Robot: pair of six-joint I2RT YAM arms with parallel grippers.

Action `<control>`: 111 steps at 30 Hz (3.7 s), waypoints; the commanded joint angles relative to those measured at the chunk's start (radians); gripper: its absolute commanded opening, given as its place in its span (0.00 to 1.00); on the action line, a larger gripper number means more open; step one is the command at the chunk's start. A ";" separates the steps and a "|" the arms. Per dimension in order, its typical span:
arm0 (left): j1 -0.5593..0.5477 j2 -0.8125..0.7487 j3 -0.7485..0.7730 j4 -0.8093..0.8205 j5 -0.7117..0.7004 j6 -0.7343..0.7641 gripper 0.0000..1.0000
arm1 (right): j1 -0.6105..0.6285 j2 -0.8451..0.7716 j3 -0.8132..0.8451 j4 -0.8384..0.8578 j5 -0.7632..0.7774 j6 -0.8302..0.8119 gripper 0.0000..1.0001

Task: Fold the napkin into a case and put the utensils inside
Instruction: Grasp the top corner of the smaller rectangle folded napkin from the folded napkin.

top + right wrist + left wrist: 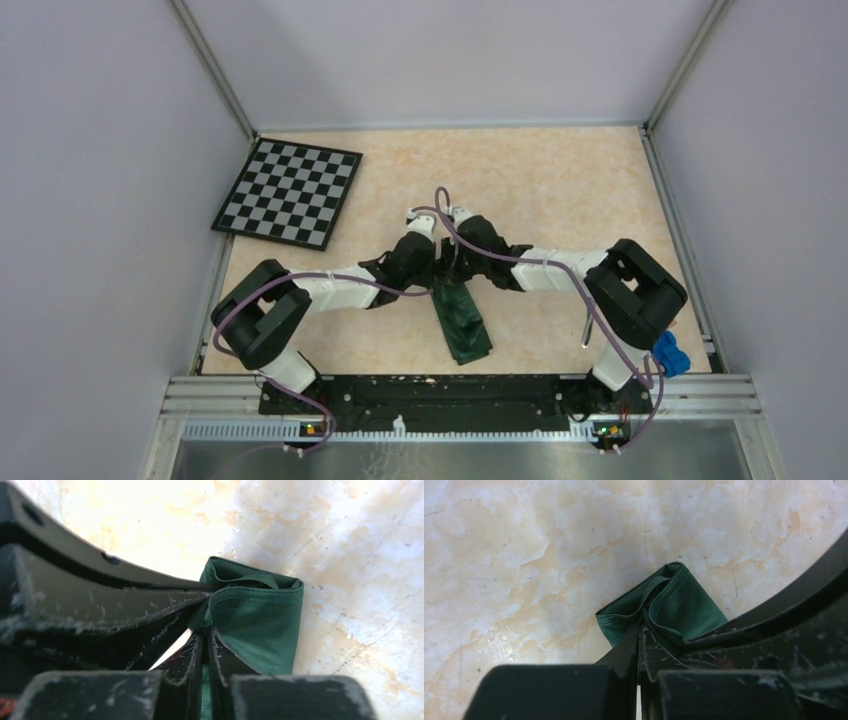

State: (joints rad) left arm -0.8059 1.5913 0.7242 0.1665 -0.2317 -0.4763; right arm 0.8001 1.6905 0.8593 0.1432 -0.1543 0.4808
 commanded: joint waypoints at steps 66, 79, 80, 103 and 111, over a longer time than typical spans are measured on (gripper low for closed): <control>0.037 -0.122 -0.104 0.120 0.070 -0.031 0.00 | -0.167 0.067 -0.106 0.304 -0.336 0.286 0.26; 0.037 -0.103 -0.101 0.124 0.096 -0.067 0.00 | -0.141 0.257 -0.004 0.394 -0.246 0.424 0.03; 0.037 -0.109 -0.102 0.115 0.091 -0.067 0.00 | -0.151 0.245 -0.028 0.410 -0.248 0.432 0.05; 0.050 -0.160 -0.126 0.110 0.077 -0.059 0.00 | -0.160 0.150 -0.053 0.401 -0.339 0.395 0.00; 0.050 -0.157 -0.122 0.109 0.080 -0.062 0.00 | -0.129 0.183 -0.047 0.444 -0.347 0.430 0.04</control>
State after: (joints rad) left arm -0.7597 1.4559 0.5987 0.2604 -0.1539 -0.5262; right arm 0.6479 1.8603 0.7822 0.5140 -0.4889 0.8925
